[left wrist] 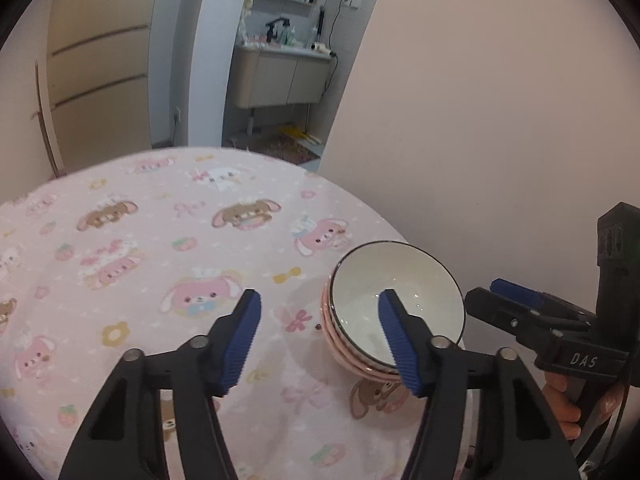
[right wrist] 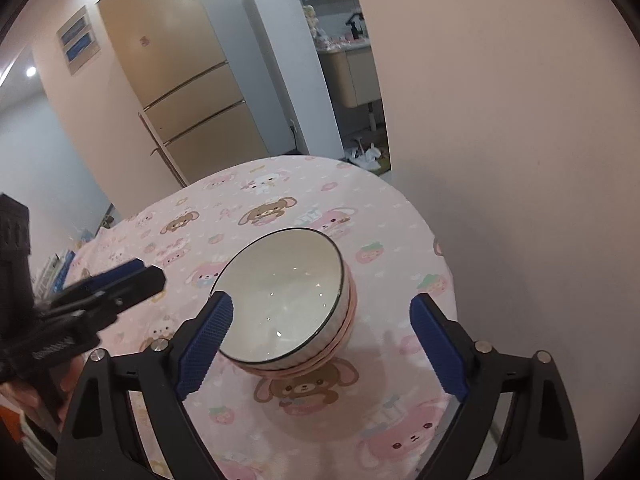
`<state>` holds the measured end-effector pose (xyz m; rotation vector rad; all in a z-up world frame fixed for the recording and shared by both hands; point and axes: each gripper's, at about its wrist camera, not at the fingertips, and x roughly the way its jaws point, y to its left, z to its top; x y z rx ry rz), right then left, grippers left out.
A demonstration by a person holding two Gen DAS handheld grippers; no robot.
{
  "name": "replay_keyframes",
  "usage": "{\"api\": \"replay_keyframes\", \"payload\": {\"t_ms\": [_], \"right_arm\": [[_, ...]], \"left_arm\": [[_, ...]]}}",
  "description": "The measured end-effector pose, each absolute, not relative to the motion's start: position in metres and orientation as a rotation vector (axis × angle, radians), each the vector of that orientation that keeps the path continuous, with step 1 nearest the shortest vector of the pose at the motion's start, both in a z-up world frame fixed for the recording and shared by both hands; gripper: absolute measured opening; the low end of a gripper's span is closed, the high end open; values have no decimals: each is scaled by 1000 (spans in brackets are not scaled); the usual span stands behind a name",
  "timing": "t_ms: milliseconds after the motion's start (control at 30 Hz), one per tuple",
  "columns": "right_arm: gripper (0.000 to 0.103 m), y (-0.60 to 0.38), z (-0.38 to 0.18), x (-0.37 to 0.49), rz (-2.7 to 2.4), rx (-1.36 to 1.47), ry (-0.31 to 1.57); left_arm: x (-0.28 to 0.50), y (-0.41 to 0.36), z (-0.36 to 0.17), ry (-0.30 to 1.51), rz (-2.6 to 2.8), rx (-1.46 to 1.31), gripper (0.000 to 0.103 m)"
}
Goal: Organize plates and bowls
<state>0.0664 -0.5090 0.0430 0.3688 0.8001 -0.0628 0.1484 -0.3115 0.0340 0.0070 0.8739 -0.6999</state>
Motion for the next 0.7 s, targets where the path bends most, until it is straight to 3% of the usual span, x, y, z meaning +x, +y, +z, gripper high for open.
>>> {"api": "replay_keyframes", "payload": {"t_ms": [67, 133, 433, 700], "right_arm": [[83, -518, 38, 74, -45, 429, 834], [78, -526, 28, 83, -42, 493, 875], [64, -532, -16, 123, -28, 632, 1024], [61, -533, -44, 146, 32, 720, 1096]], "left_arm": [[156, -320, 23, 934, -705, -4, 46], [159, -328, 14, 977, -722, 4, 40], [170, -365, -12, 1070, -716, 100, 40], [188, -373, -44, 1195, -759, 29, 41]]}}
